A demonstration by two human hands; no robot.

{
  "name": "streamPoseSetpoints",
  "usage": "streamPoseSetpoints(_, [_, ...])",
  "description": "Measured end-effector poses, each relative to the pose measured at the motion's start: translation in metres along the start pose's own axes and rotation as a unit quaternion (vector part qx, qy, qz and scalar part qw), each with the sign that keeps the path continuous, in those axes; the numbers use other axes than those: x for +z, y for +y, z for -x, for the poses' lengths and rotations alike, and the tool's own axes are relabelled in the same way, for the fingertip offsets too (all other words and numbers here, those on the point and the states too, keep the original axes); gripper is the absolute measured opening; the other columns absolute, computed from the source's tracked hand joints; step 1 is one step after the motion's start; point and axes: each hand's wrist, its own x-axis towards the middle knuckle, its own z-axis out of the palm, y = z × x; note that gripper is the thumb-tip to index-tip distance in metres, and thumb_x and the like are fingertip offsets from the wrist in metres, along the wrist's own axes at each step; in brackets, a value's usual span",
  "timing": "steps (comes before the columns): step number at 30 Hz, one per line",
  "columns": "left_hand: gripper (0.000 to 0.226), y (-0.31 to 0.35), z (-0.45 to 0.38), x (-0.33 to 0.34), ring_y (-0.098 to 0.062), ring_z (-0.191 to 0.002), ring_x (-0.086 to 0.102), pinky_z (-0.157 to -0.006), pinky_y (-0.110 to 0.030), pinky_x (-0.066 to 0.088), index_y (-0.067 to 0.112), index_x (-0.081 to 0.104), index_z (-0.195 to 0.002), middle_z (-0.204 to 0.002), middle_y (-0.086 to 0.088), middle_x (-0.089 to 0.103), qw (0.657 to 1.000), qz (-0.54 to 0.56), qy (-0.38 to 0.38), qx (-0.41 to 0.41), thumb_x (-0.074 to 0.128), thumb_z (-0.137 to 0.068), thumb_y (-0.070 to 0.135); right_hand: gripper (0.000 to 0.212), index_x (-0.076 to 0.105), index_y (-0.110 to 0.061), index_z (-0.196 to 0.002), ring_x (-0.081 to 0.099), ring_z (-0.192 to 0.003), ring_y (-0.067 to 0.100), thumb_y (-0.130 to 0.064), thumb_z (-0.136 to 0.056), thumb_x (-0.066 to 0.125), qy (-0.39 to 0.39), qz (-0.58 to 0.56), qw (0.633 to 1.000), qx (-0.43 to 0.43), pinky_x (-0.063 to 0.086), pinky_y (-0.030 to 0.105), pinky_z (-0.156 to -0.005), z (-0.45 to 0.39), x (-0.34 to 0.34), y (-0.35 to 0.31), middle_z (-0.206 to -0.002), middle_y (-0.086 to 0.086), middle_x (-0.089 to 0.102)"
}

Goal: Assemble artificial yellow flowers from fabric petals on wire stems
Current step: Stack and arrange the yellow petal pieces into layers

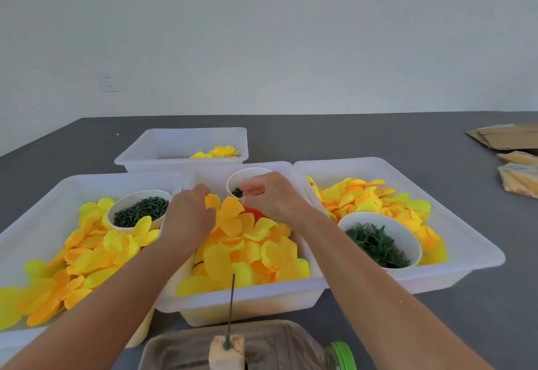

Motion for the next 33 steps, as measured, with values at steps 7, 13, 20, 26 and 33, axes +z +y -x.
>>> streamPoseSetpoints(7, [0.035,0.016,0.015,-0.007,-0.025,-0.104,0.049,-0.085,-0.032,0.036,0.025,0.059,-0.115,-0.095,-0.004,0.053,0.978,-0.187,-0.083,0.045,0.027,-0.101,0.029,0.019,0.072,-0.001,-0.094,0.057,-0.077,0.020,-0.008,-0.086,0.057,-0.023,0.011,1.000,-0.017,0.051,0.036,-0.075,0.018,-0.002,-0.006,-0.096,0.017,0.069])
streamPoseSetpoints(13, [0.043,0.018,0.008,-0.019,-0.023,-0.088,0.053,-0.078,-0.032,0.042,0.011,0.056,-0.079,-0.090,-0.006,0.059,0.978,-0.173,-0.116,0.031,0.031,-0.098,0.040,0.015,0.073,-0.001,-0.085,0.061,-0.077,0.025,-0.013,-0.084,0.064,0.038,-0.033,0.999,-0.011,0.052,0.035,-0.072,0.025,-0.021,0.002,-0.089,0.015,0.070])
streamPoseSetpoints(20, [0.034,0.044,0.013,-0.023,-0.023,-0.093,0.054,-0.082,-0.035,0.045,0.013,0.067,-0.093,-0.097,-0.006,0.063,0.979,-0.169,-0.037,0.106,0.041,-0.097,0.035,0.012,0.074,-0.004,-0.086,0.056,-0.069,0.008,-0.014,-0.082,0.069,0.090,-0.055,0.994,0.012,0.045,0.021,-0.066,0.026,-0.064,0.023,-0.073,0.002,0.067])
streamPoseSetpoints(26, [0.031,0.076,0.013,-0.016,-0.022,-0.094,0.058,-0.079,-0.032,0.044,0.014,0.069,-0.100,-0.103,-0.005,0.069,0.980,-0.110,0.013,0.166,0.043,-0.096,0.030,0.002,0.074,-0.012,-0.078,0.060,-0.077,0.013,-0.013,-0.078,0.073,0.180,-0.058,0.981,0.055,0.049,0.029,-0.076,0.028,-0.118,0.054,-0.081,0.008,0.071])
streamPoseSetpoints(33, [0.028,0.104,0.003,-0.001,-0.018,-0.088,0.057,-0.079,-0.029,0.045,0.017,0.071,-0.095,-0.097,-0.002,0.069,0.978,-0.045,0.028,0.203,0.045,-0.095,0.026,0.020,0.071,-0.004,-0.097,0.064,-0.093,0.026,-0.018,-0.085,0.064,0.143,0.150,0.965,0.162,0.051,0.032,-0.080,0.018,-0.156,0.081,-0.097,0.011,0.070])
